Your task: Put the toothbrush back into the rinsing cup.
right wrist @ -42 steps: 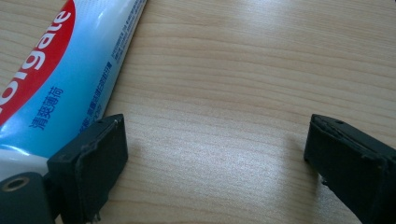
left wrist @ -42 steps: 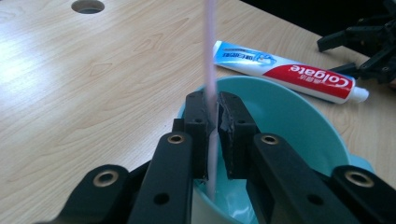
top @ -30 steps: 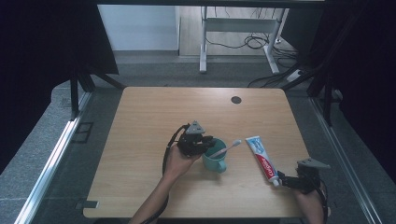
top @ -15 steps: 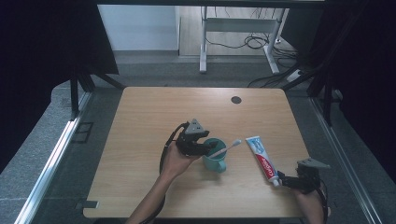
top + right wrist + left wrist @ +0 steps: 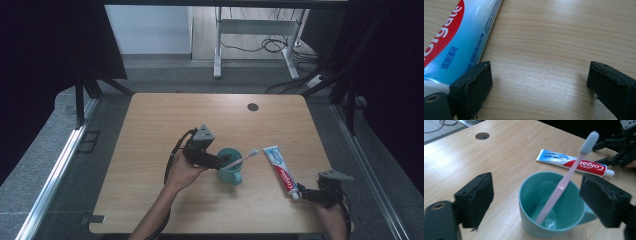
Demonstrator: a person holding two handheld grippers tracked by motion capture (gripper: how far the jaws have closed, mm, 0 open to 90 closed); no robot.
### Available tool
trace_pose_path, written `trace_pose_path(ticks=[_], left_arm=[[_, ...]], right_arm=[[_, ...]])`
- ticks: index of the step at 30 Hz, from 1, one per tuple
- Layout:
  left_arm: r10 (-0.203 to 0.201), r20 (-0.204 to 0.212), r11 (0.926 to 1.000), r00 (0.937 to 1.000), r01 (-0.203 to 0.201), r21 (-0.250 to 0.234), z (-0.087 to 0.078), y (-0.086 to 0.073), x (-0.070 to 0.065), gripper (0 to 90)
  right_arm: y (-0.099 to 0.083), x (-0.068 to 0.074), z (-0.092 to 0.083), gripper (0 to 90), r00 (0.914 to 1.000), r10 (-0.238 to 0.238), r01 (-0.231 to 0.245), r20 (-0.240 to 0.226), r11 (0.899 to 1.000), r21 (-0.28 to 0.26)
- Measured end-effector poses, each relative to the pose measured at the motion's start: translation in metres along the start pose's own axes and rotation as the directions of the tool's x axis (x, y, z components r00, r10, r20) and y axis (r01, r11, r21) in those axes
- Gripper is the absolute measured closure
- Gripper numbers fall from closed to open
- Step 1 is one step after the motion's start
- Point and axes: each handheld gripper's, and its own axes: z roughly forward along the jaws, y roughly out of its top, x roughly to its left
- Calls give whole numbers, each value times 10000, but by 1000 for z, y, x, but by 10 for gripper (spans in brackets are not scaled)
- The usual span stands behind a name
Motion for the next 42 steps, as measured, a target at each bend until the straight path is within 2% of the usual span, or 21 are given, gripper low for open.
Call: trace_pose_path(ticks=[2, 5, 7, 10, 11, 15, 20, 21, 23, 25, 30, 38, 42], left_arm=[[-67, 51, 10000, 10000, 68, -41, -2, 1, 0, 84], [52, -18, 9999, 10000, -53, -101, -7, 1, -2, 65], [3, 102, 9999, 9999, -2, -144, -11, 1, -2, 51], [196, -116, 9998, 9997, -196, -23, -15, -1, -2, 36], [77, -9, 9999, 10000, -77, -72, -19, -2, -1, 34], [114, 51, 9998, 9999, -113, -192, -26, -1, -4, 23], [426, -211, 9990, 9989, -429, -142, -35, -2, -10, 28], [567, -561, 9984, 9968, -567, 9, -37, -7, -8, 30], [487, -575, 9988, 9972, -486, 29, -37, -10, -5, 31], [71, -554, 9999, 9984, -76, -81, -40, -22, 3, 31], [-80, -683, 9999, 9976, 71, -133, -46, -31, 8, 31], [104, -1071, 9997, 9942, -126, -200, -57, -38, 4, 27], [290, -1257, 9996, 9916, -286, 50, -59, -46, 2, 20]], right_arm=[[0, 0, 0, 56, 10000, 3, -3, 0, 10000, 1], [0, 0, 0, 56, 10000, 3, -3, 0, 10000, 1], [0, 0, 0, 56, 10000, -12, 12, -6, 10000, 26], [0, 0, 0, 56, 10000, -8, 8, -6, 10000, 26], [0, 0, 0, 57, 10000, -8, 8, -6, 10000, 25], [0, 0, 0, 57, 10000, -9, 9, -7, 10000, 29], [0, 0, 0, 57, 10000, -14, 14, -5, 10000, 24], [0, 0, 0, 57, 10000, -24, 24, 5, 10000, -16], [0, 0, 0, 57, 10000, -14, 14, 4, 10000, -9], [0, 0, 0, 57, 10000, -23, 23, 6, 10000, -15], [0, 0, 0, 57, 10000, -7, 7, 1, 10000, -9], [0, 0, 0, 58, 10000, 6, -6, 3, 10000, -12], [0, 0, 0, 58, 10000, 14, -14, -4, 10000, -16]])
